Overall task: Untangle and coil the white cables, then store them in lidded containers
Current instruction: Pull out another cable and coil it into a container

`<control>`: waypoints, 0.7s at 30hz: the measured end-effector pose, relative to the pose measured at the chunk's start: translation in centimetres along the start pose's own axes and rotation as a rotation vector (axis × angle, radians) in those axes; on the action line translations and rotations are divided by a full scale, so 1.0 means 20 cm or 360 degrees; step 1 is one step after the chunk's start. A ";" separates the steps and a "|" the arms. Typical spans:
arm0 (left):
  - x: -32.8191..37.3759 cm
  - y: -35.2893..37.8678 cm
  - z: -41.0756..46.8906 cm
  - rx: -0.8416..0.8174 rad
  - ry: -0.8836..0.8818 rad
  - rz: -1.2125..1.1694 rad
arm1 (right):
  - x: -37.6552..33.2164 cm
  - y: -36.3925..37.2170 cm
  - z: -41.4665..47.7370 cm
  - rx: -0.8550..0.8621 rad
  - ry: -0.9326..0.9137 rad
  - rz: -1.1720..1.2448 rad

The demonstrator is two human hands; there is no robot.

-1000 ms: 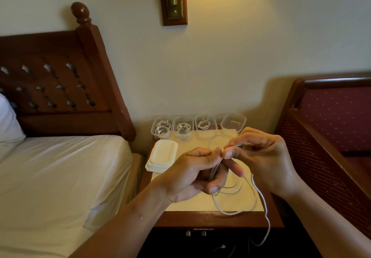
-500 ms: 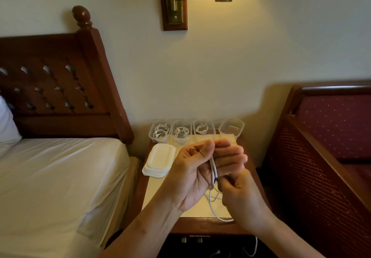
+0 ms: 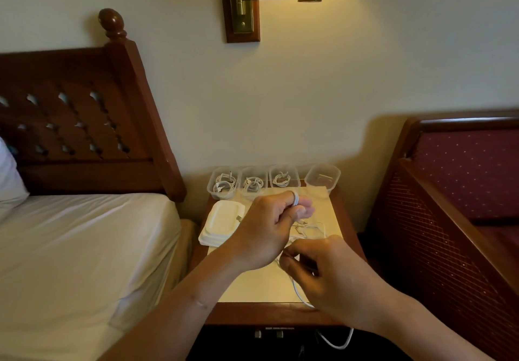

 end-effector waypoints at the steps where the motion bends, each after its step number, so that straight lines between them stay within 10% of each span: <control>1: 0.00 0.00 0.00 -0.0067 0.0001 0.0118 | -0.01 -0.03 0.00 0.0040 -0.0037 -0.0006; 10: -0.01 0.14 -0.09 -0.0573 -0.0310 -0.0906 | -0.03 -0.40 0.02 0.0648 -0.0386 0.0175; 21: 0.03 0.18 -0.16 -0.0736 -0.0364 -0.1479 | 0.10 -0.39 0.06 0.0730 -0.0413 0.0428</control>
Point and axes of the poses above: each hand's wrist, its own z-axis towards the middle knuckle, its own y-axis out of the palm, x = y × z, the point moved 8 cm from there along z, towards the middle knuckle, and after that the axes turned 11 degrees about -z, right-handed, at the moved point
